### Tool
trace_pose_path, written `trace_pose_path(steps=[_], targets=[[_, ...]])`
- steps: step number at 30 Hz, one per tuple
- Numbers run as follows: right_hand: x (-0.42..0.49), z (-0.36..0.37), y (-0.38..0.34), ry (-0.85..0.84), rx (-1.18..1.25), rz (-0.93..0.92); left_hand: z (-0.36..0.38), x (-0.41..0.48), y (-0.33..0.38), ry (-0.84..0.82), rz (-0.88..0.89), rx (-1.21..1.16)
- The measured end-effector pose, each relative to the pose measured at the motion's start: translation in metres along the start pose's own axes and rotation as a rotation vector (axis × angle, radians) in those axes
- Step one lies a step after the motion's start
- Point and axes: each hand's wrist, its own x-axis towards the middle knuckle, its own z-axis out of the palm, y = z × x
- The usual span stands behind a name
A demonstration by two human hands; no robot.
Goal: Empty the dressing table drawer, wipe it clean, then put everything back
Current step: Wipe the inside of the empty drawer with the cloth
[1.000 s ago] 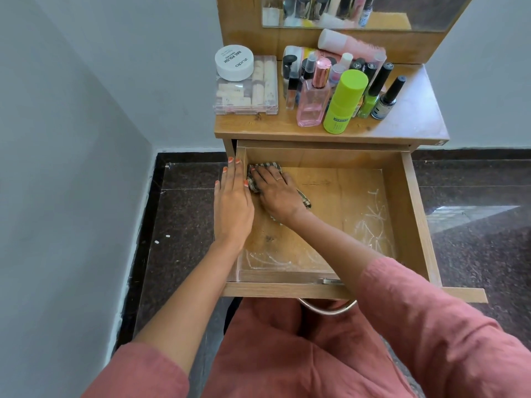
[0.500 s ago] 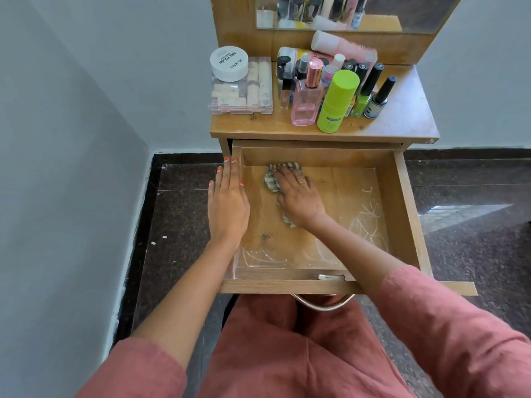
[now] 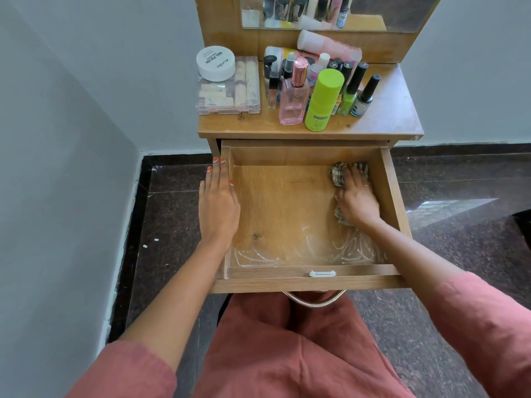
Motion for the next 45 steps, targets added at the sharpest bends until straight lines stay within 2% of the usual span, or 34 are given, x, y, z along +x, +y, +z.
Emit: trace_pose_path(steps=[6, 14, 19, 26, 36, 45], targets=[[-0.002, 0.0, -0.005, -0.023, 0.055, 0.006, -0.001, 0.0, 0.001, 0.0, -0.004, -0.009], [-0.037, 0.01, -0.014, -0.075, -0.169, 0.075, -0.001, 0.0, 0.001, 0.009, 0.003, 0.0], [-0.028, 0.009, -0.018, -0.016, -0.261, 0.072, -0.001, -0.001, 0.001, 0.005, 0.025, 0.019], [0.008, -0.005, -0.015, 0.015, -0.127, 0.013, -0.003, -0.001, 0.0, 0.016, 0.04, 0.021], [0.01, -0.008, -0.015, 0.006, -0.089, 0.024, -0.003, -0.002, 0.0, 0.01, 0.039, 0.033], [-0.022, -0.003, -0.013, -0.103, -0.109, 0.064, -0.002, -0.001, 0.0, 0.007, 0.032, 0.057]])
